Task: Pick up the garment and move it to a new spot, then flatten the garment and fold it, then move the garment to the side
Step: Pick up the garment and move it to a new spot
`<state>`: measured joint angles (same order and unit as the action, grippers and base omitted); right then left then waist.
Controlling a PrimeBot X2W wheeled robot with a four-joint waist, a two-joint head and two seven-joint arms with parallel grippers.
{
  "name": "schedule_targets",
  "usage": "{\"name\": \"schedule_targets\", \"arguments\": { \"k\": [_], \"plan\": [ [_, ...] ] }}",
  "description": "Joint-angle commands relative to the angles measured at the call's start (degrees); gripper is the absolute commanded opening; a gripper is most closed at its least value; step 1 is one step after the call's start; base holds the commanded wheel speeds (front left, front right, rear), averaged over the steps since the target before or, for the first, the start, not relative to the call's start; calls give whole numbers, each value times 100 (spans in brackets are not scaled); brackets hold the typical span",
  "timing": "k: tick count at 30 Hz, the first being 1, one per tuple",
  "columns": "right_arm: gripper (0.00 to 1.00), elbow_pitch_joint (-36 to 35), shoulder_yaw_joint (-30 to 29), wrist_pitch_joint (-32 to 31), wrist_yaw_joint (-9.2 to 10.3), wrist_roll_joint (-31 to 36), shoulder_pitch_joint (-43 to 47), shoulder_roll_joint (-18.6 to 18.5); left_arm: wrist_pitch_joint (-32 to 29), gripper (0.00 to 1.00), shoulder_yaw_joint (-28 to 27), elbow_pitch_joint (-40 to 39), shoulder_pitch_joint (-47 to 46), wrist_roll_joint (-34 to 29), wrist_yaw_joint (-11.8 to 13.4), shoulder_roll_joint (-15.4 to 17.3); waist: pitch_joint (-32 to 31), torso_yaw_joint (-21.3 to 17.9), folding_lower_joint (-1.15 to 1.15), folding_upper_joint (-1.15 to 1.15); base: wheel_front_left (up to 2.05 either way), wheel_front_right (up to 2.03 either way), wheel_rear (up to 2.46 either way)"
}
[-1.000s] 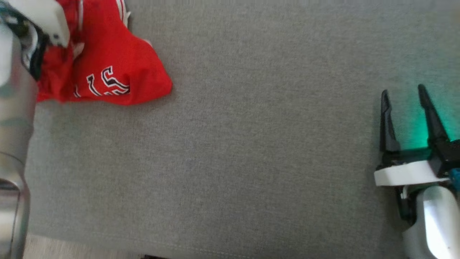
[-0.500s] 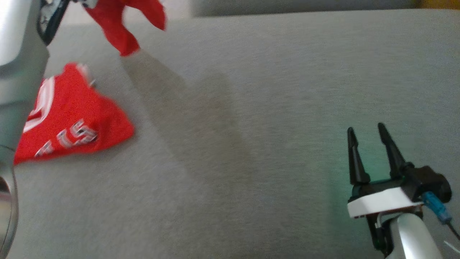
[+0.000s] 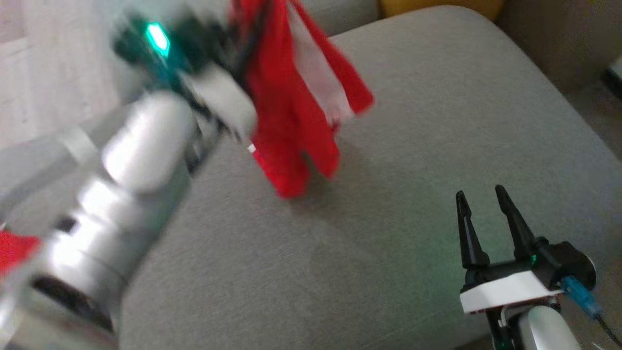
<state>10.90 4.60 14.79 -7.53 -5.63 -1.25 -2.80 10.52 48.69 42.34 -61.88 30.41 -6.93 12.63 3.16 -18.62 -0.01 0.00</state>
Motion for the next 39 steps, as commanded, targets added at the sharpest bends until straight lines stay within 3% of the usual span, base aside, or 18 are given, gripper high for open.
{"name": "schedule_targets", "arguments": {
  "k": [1,4,7,8,9,10,15,21,27,32,39],
  "plan": [
    [100,-276,165,21,4,-63,-141,-9,268,0,69,-102,387,-195,203,70,127,-172,1,0,0,0,0],
    [100,-383,117,21,4,-150,-127,-9,423,0,735,-259,1274,-845,440,-87,328,-15,1,0,0,0,0],
    [100,-491,138,21,4,-165,-167,-9,441,0,978,-416,1858,-1107,617,-231,441,116,1,0,0,0,0],
    [100,-528,155,21,4,-172,-178,-9,443,7,1074,-513,2113,-1257,713,-273,477,182,1,0,0,0,0],
    [100,-552,166,21,4,-176,-185,-9,444,85,1121,-560,2367,-1329,788,-320,499,245,1,0,0,0,0],
    [100,-569,163,21,4,-169,-185,-9,445,100,1120,-634,2586,-1370,863,-382,508,321,1,0,0,0,0],
    [100,-469,119,21,4,-56,-49,-8,446,100,729,-1132,3392,-1397,1174,-564,331,774,1,0,0,0,0],
    [100,-327,34,21,4,-66,323,-8,447,100,-209,-2106,4471,-1362,1572,-341,-118,1266,1,0,0,0,0],
    [100,-343,-201,21,4,-57,737,-8,447,100,-1415,-3122,5634,-1169,1728,-202,-378,1745,1,0,0,0,0],
    [100,-561,-244,21,4,0,1092,-8,447,100,-2443,-3922,6500,-1380,1813,-372,-567,1971,1,0,0,0,0],
    [100,-783,-21,21,4,241,1375,-8,448,100,-3082,-4476,7231,-2121,1641,-626,-680,1915,1,0,0,0,0]
  ]
}}
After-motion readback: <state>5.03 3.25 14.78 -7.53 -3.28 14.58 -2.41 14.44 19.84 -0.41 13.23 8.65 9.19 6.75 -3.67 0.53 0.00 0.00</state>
